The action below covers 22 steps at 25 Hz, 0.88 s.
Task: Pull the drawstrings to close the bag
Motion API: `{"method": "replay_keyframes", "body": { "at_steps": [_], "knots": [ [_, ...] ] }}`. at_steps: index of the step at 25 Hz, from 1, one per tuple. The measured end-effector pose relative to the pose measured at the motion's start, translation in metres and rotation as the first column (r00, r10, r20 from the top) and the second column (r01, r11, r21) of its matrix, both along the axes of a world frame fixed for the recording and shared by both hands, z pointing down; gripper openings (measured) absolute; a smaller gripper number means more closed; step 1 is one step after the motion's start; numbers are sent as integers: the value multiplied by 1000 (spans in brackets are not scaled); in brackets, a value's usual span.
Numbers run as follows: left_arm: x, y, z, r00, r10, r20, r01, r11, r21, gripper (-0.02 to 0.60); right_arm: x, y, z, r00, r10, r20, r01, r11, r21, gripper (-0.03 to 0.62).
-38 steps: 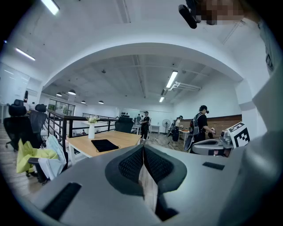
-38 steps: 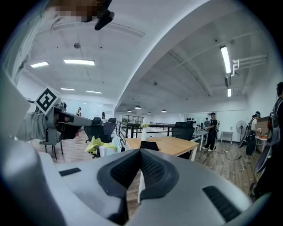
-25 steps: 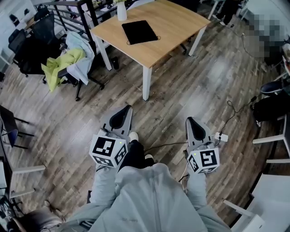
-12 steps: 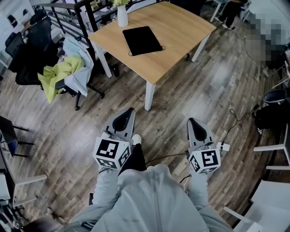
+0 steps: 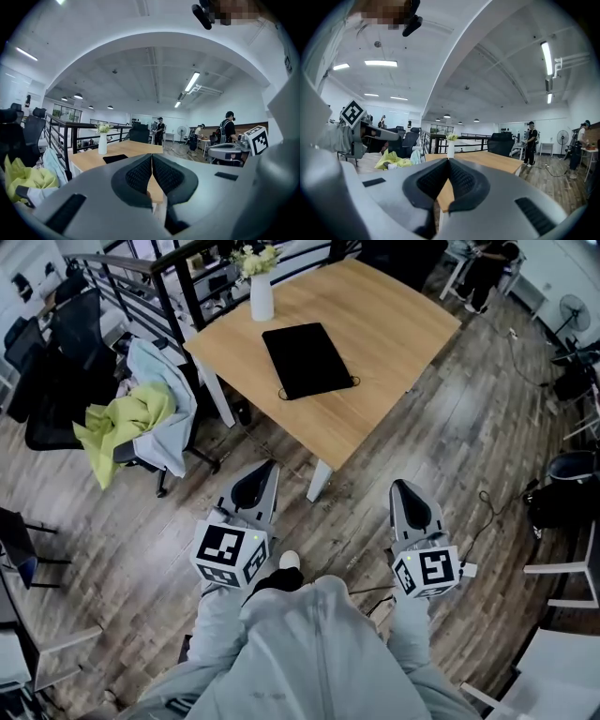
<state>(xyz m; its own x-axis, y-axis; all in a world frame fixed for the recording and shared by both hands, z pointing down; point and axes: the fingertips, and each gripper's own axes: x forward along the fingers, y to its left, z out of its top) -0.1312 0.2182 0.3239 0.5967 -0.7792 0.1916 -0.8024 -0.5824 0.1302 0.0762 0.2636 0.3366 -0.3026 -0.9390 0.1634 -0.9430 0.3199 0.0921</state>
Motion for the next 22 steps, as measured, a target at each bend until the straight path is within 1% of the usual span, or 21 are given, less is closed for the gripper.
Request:
{"method": "replay_keyframes", "body": {
  "at_steps": [4, 8, 11, 14, 16, 19, 22],
  "knots": [
    [-4, -26, 7, 1000, 19, 4, -19, 1000, -18, 28, -4, -17, 7, 1000, 23, 6, -23, 1000, -22, 23],
    [2, -38, 17, 999, 45, 2, -44, 998, -47, 28, -5, -23, 16, 999, 32, 7, -32, 998, -52, 23],
    [7, -45, 28, 998, 55, 3, -55, 996, -69, 28, -4, -30, 21, 1000, 16, 25, -14, 998, -62, 23],
    [12, -56, 38, 999, 51, 10, -50, 995, -82, 28, -4, -45, 22, 998, -26, 58, 28, 999, -42, 25],
    [12, -70, 41, 999, 38, 13, -37, 996, -82, 28, -2, -62, 22, 996, -47, 77, 49, 999, -19, 25],
    [13, -99, 43, 1000, 9, 13, -8, 997, -75, 28, 4, -97, 21, 995, -66, 78, 66, 998, 1, 25],
    [23, -134, 40, 1000, -14, 18, 15, 998, -63, 28, 14, -136, 20, 992, -95, 78, 94, 996, 6, 25]
  ]
}}
